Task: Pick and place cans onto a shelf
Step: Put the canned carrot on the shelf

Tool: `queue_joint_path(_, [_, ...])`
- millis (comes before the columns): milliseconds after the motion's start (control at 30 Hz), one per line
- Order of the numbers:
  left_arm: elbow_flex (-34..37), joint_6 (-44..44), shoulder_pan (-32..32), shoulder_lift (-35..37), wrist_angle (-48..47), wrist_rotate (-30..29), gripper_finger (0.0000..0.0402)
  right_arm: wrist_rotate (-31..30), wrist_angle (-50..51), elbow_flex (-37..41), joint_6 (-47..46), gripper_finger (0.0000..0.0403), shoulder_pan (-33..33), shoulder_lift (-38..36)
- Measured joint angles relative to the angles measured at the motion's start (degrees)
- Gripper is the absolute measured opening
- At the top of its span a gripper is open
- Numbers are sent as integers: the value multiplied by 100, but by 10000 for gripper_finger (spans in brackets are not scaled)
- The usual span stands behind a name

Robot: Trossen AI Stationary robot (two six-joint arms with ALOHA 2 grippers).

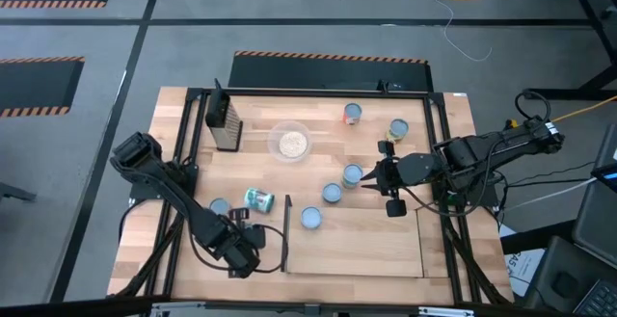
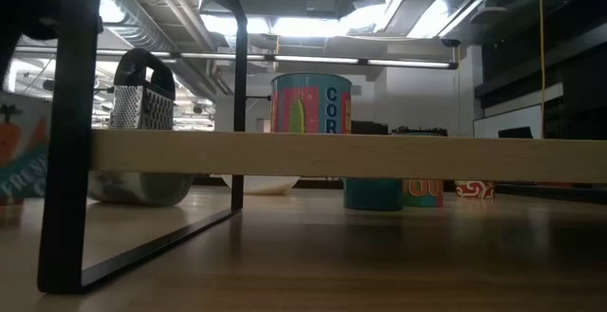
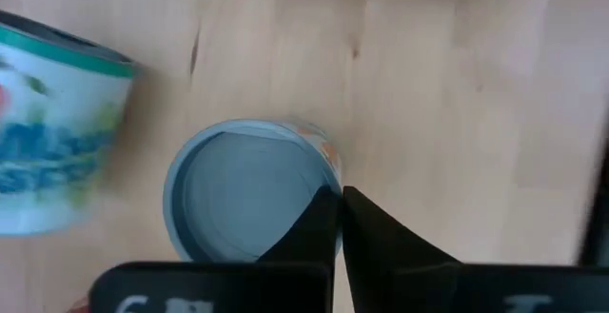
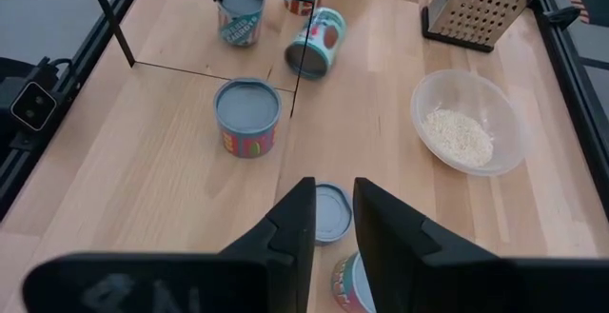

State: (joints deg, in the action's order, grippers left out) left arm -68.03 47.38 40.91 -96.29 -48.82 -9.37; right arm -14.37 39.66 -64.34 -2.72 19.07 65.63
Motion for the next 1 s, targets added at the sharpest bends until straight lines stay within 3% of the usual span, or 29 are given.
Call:
queue_joint_path(367, [-7,-303,-12,542,-26,69,1,-2,-56,0,-308,79,0,0])
queue_joint_path(800, [-7,-449,-17,551,0,-132,1,-294,-391,0,-536,79,-214,-2])
queue_joint_path(1000, [-7,-449,-17,551,0,-269,1,-87,-584,0,-455,79,-214,-2])
